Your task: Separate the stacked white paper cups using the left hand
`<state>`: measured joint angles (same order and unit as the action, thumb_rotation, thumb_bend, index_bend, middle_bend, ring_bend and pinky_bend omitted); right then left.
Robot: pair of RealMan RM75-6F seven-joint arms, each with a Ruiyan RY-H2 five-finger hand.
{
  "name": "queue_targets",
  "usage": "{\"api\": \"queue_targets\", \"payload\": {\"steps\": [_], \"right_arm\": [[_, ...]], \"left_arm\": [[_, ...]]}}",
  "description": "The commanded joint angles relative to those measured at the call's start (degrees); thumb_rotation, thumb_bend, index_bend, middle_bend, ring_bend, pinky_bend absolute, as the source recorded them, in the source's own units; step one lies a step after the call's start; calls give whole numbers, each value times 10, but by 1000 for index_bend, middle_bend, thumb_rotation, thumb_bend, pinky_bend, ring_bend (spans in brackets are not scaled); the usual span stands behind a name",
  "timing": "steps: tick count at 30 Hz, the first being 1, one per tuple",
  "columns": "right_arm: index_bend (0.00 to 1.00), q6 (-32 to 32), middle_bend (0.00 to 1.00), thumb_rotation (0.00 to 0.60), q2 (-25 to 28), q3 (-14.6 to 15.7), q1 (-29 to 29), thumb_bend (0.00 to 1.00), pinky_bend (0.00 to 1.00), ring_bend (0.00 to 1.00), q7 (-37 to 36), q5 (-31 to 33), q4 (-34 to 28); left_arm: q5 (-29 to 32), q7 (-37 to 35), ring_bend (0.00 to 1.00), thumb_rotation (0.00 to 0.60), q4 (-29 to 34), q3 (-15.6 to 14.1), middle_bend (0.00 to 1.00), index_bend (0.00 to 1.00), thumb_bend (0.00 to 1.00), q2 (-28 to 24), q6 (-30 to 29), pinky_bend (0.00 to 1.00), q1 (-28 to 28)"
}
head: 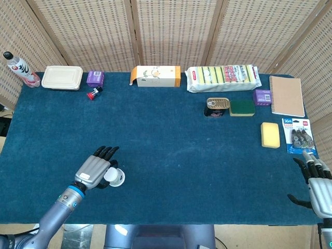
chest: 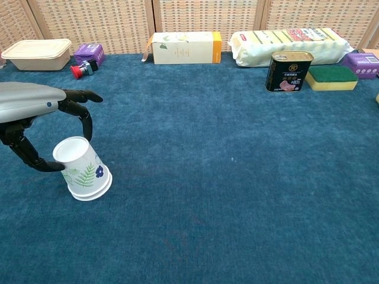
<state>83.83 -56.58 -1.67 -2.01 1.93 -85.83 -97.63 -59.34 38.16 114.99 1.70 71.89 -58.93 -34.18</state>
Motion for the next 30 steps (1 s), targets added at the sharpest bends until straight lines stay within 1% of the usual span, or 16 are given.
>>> {"api": "queue_targets", "payload": {"steps": [1, 8, 11, 15, 16, 19, 22, 25, 27, 30], "right_arm": [[117, 0, 0, 600, 0, 0, 0, 0, 9, 0, 0, 0, 0], [117, -1, 0, 600, 1, 0, 0, 0, 8, 0, -3, 0, 0], [117, 0, 0, 600, 1, 0, 0, 0, 9, 0, -3, 1, 0], [117, -1, 0, 600, 2, -1, 0, 0, 11, 0, -3, 3, 1], [117, -2, 0, 600, 1, -2, 0, 0, 10, 0, -2, 7, 2], [117, -3, 0, 600, 0, -2, 0, 0, 11, 0, 1, 8, 1], [117, -2, 0, 600, -1, -1, 0, 0, 11, 0, 5, 5, -1], [117, -4, 0, 600, -2, 1, 0, 0, 11, 0, 12, 2, -4], [117, -6, 0, 600, -3, 2, -1, 0, 11, 0, 15, 2, -5], [118, -7, 0, 600, -4, 3, -1, 0, 11, 0, 20, 3, -6]], "left_arm": [[-1, -1, 0, 600, 4, -2, 0, 401, 230, -3, -3, 34, -1], [-15, -10, 0, 600, 29, -8, 0, 418, 230, -26, -19, 34, 2], [-32, -21, 0, 600, 56, -10, 0, 418, 230, -52, -32, 34, 9], [-89, -64, 0, 600, 107, -19, 0, 418, 230, -109, -53, 34, 31], [-117, -85, 0, 600, 121, -21, 0, 417, 229, -131, -65, 34, 41], [-181, -137, 0, 600, 136, -30, 0, 418, 229, -179, -95, 34, 68], [-219, -174, 0, 600, 136, -37, 0, 418, 230, -212, -114, 34, 87], [-239, -199, 0, 600, 121, -45, 0, 418, 230, -234, -125, 34, 104], [-249, -214, 0, 600, 102, -51, 0, 418, 230, -235, -126, 34, 111], [-244, -241, 0, 600, 62, -56, 0, 418, 230, -220, -118, 34, 120]]}}
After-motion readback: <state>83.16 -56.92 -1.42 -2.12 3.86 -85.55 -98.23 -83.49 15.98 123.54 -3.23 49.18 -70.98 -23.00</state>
